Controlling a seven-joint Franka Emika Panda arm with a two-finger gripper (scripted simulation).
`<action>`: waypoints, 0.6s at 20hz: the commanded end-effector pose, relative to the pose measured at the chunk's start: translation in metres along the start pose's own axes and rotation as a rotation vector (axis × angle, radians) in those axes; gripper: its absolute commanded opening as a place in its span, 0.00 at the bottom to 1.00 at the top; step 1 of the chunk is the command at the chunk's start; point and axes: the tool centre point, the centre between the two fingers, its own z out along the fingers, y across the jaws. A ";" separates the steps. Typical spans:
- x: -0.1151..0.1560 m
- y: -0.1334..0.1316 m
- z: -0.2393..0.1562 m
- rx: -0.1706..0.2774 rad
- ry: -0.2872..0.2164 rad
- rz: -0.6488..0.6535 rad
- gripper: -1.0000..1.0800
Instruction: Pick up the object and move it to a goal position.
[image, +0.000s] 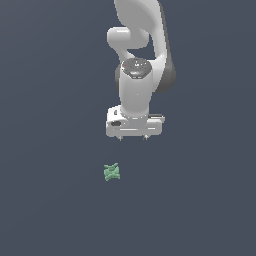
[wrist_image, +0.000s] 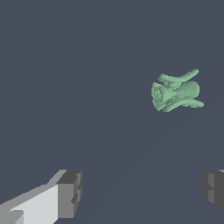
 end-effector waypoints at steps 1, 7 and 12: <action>0.000 0.000 0.000 0.000 0.000 0.000 0.96; 0.007 0.002 -0.012 -0.023 0.025 -0.019 0.96; 0.007 0.002 -0.016 -0.030 0.034 -0.023 0.96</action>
